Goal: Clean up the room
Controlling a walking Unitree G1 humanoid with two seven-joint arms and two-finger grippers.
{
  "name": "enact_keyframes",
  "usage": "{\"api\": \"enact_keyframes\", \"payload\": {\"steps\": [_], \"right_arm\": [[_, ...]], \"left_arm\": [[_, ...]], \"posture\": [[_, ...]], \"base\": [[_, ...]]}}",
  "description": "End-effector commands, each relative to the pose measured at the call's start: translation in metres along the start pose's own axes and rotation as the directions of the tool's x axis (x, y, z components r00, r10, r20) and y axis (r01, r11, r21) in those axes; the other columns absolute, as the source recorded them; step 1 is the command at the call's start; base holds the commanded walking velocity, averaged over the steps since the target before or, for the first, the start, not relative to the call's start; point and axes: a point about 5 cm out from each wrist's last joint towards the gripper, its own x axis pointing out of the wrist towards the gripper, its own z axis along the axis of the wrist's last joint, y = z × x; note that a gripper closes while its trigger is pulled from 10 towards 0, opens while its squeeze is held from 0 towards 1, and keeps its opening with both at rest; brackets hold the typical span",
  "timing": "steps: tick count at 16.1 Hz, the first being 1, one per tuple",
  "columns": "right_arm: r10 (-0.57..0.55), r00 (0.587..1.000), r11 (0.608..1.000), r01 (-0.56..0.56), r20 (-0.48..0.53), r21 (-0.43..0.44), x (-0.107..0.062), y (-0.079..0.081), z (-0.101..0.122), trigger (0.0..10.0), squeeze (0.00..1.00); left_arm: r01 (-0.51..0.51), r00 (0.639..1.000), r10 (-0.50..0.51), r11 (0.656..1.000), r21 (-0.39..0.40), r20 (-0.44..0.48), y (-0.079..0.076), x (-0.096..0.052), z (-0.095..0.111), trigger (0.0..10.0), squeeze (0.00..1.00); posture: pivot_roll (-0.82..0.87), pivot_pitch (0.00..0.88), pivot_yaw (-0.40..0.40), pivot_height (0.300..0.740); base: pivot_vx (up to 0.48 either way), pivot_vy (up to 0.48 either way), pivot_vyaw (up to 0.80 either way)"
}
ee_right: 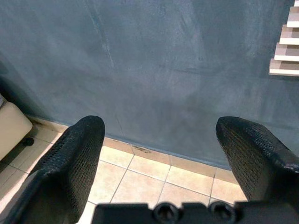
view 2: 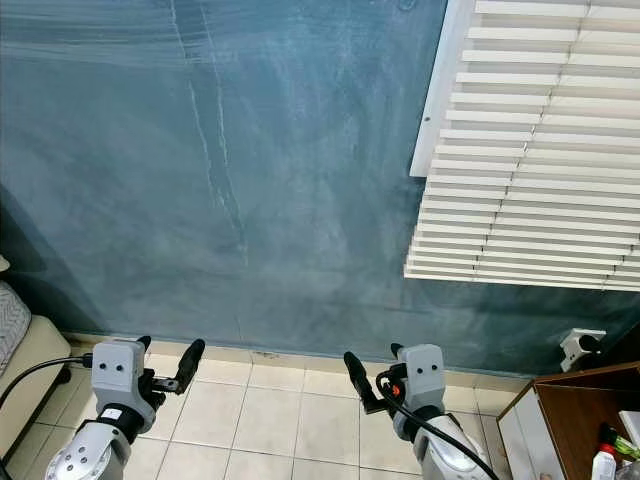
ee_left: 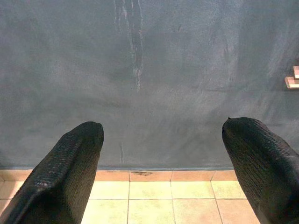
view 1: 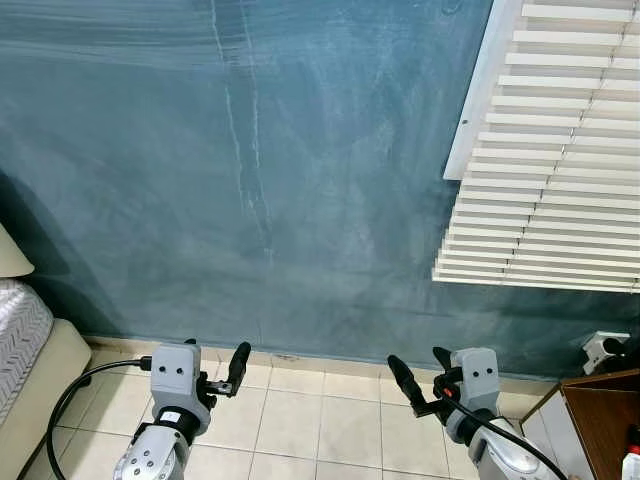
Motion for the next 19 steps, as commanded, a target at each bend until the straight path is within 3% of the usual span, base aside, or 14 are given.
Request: {"api": "enact_keyframes", "payload": {"steps": [1, 15, 16, 19], "right_arm": [[-0.205, 0.978, 0.978, 0.206, -0.032, 0.02, 0.0279, -0.0003, 0.0185, 10.0, 0.0], [-0.205, 0.978, 0.978, 0.206, -0.032, 0.02, 0.0279, -0.0003, 0.0185, 10.0, 0.0], [-0.211, 0.976, 0.976, 0.213, -0.052, 0.045, 0.0253, -0.0031, 0.0104, 10.0, 0.0], [-0.21, 0.977, 0.976, 0.212, -0.042, 0.051, 0.0342, -0.0079, 0.0146, 10.0, 0.0]], "left_arm": [[-0.088, 0.988, 0.072, 0.99, -0.113, -0.135, -0.0011, 0.0677, 0.0168, 10.0, 0.0], [-0.088, 0.988, 0.072, 0.99, -0.113, -0.135, -0.0011, 0.0677, 0.0168, 10.0, 0.0], [-0.055, 0.995, 0.048, 0.995, -0.085, -0.086, -0.0027, 0.0604, 0.0143, 10.0, 0.0], [-0.022, 0.996, 0.02, 0.999, -0.025, -0.082, -0.0019, 0.0606, 0.0099, 10.0, 0.0]], "posture": [[-0.04, 0.009, 0.033, 0.74], [-0.04, 0.009, 0.033, 0.74], [-0.04, 0.0, 0.07, 0.74], [-0.04, 0.0, 0.065, 0.74]], "base": [[0.0, 0.0, 0.0], [0.0, 0.0, 0.0], [0.0, 0.0, 0.0], [0.0, 0.0, 0.0]]}}
